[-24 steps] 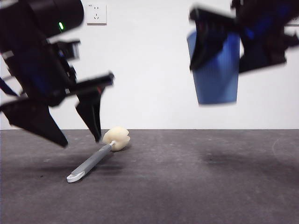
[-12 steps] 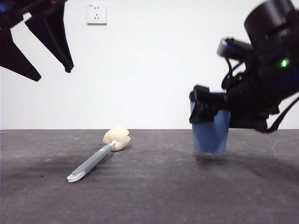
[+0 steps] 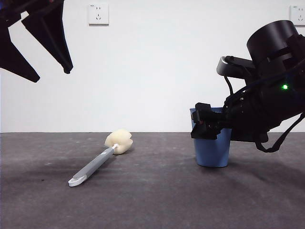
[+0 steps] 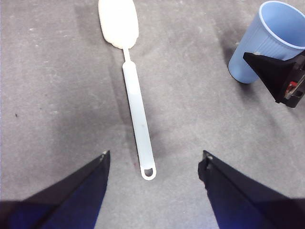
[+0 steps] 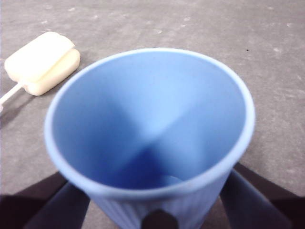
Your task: Pick up the cup brush,pick up the cup,insert the brush into the cup,clean the cup,put the cup brush back,put the cup back to the fixed position on the table
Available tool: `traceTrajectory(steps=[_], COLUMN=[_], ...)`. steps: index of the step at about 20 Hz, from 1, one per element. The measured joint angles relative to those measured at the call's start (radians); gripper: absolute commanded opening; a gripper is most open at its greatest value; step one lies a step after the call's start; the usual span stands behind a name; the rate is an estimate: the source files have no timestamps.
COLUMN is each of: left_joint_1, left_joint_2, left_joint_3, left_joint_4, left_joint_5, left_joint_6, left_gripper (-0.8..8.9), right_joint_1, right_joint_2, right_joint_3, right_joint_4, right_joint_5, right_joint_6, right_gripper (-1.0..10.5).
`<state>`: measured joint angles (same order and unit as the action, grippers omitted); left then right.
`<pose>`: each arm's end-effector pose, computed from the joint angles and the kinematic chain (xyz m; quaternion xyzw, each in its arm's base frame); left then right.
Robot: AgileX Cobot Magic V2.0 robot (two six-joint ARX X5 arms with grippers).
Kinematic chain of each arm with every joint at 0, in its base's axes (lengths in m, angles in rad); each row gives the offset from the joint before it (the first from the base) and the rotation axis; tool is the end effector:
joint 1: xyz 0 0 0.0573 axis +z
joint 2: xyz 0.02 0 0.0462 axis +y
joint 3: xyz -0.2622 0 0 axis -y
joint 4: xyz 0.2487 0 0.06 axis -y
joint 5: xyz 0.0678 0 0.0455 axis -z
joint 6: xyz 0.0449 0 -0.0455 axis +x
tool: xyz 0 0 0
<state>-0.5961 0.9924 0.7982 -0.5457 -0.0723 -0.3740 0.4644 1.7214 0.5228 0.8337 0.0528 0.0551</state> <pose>0.1801 -0.1183 0.2580 -0.0509 0.3805 -0.1737 0.9069 0.2790 0.1371 0.1127 -0.0199 0.1809 0.1961 0.9636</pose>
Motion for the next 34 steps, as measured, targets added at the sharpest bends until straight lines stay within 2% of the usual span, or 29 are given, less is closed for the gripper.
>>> traceTrajectory(steps=[2,6,10,14,17,21,25,29,34], left_joint_1=[0.0,0.0,0.0,0.0,0.0,0.0,0.0,0.0,0.0], left_joint_2=[0.0,0.0,0.0,0.0,0.0,0.0,0.0,0.0,0.0], left_joint_3=[0.0,0.0,0.0,0.0,0.0,0.0,0.0,0.0,0.0], left_joint_4=[0.0,-0.002,-0.002,-0.01,-0.02,-0.028,-0.039,-0.085,-0.109], left_joint_5=[0.0,0.0,0.0,0.0,0.0,0.0,0.0,0.006,0.129], left_joint_6=[0.0,0.0,0.0,0.0,0.0,0.006,0.034,0.085,0.16], left_gripper=[3.24,3.24,3.23,3.23,3.23,3.23,3.23,3.18,3.13], right_joint_1=[0.0,0.0,0.0,0.0,0.0,0.0,0.028,0.082,0.135], right_joint_2=[0.0,0.0,0.0,0.0,-0.021,-0.156,-0.389,-0.686,-0.958], right_joint_3=[0.0,0.0,0.0,0.0,0.0,0.0,0.0,0.0,0.101], right_joint_4=[0.0,-0.002,-0.008,-0.021,-0.11,-0.317,-0.629,-1.005,-1.371], right_joint_5=[0.0,0.0,0.0,0.0,0.0,0.0,-0.002,-0.109,-0.132], right_joint_6=[0.0,0.0,-0.001,0.0,-0.001,-0.001,0.034,0.116,0.159], right_gripper=[4.2,5.4,6.0,6.0,6.0,6.0,6.0,6.0,5.9])
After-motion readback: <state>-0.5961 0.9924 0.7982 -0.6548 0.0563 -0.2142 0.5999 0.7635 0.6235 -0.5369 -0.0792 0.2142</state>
